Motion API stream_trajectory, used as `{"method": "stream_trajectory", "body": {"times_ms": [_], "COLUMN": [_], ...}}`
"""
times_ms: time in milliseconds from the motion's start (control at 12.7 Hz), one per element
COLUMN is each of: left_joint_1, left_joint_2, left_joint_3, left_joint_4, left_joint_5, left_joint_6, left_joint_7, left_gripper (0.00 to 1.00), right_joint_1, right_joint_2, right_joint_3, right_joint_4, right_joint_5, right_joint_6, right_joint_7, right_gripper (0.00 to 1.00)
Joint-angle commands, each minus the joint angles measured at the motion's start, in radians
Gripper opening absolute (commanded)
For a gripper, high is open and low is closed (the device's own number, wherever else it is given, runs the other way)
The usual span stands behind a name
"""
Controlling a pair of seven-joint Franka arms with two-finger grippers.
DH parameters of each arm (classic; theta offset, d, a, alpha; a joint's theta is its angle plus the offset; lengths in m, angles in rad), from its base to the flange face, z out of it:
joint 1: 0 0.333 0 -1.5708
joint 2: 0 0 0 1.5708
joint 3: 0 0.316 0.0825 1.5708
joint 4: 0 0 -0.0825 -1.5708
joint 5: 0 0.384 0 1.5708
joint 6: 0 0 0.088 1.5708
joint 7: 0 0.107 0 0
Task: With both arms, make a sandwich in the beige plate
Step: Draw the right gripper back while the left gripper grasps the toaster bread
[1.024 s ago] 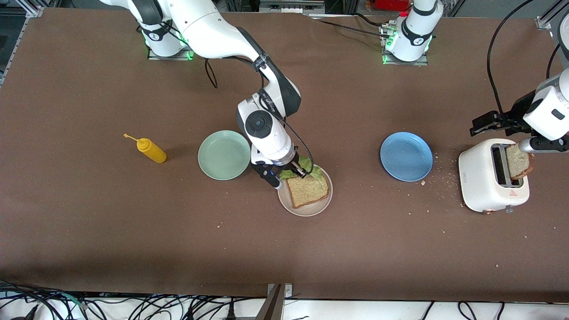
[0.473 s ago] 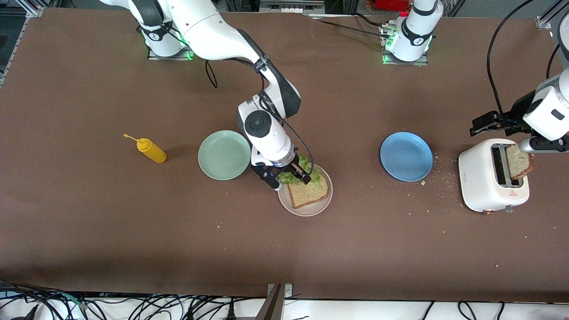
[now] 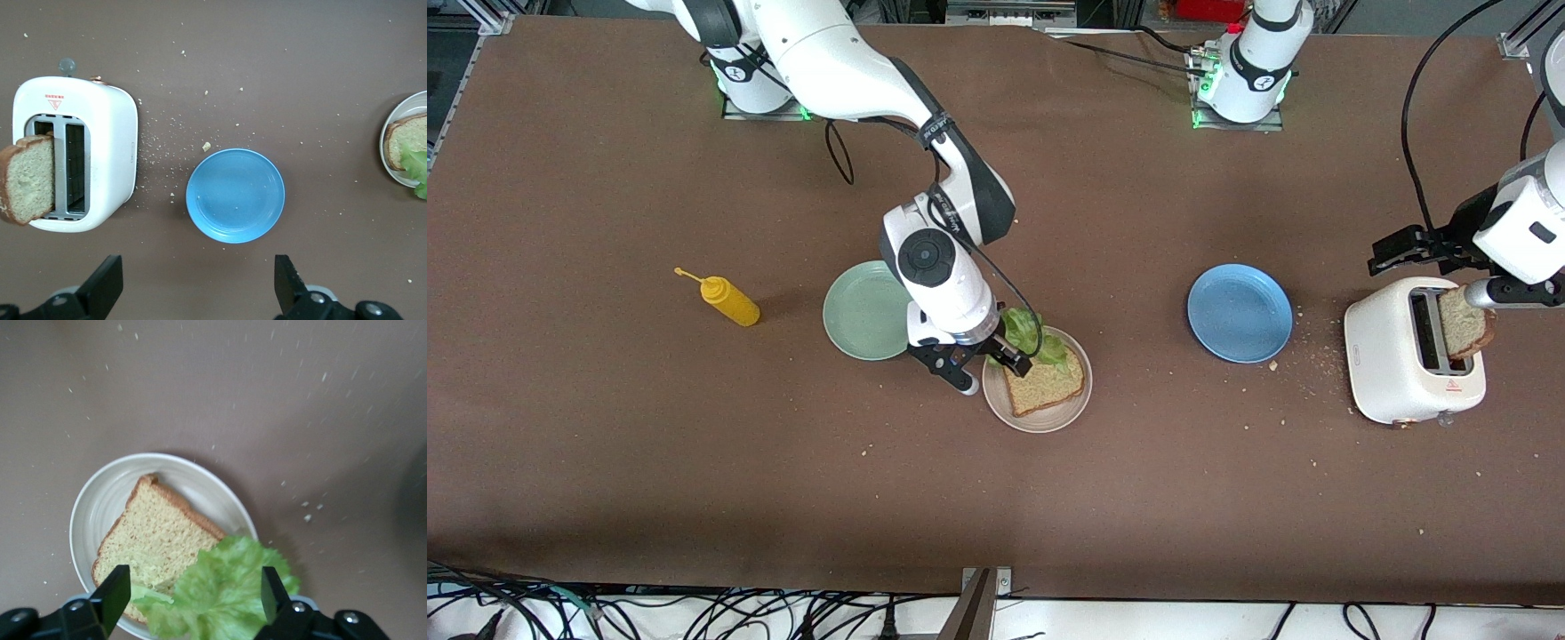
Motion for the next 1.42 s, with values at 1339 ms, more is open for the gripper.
{"method": "stream_trajectory", "body": {"times_ms": [1339], "left_joint_1": [0.347], "left_joint_2": [0.134], "left_joint_3": [0.001], "left_joint_4": [-0.188], "left_joint_5": [0.070], "left_joint_6": [0.404], "left_joint_7": [0.472], "left_gripper": [1.00], "right_joint_1": [-0.169], "right_joint_2": [-0.296], "right_joint_3": [-0.543], "right_joint_4": [-0.022], "right_joint_5": [0.020], "right_joint_6": [-0.675], "right_joint_7": [-1.035], "right_gripper": [0.99]}}
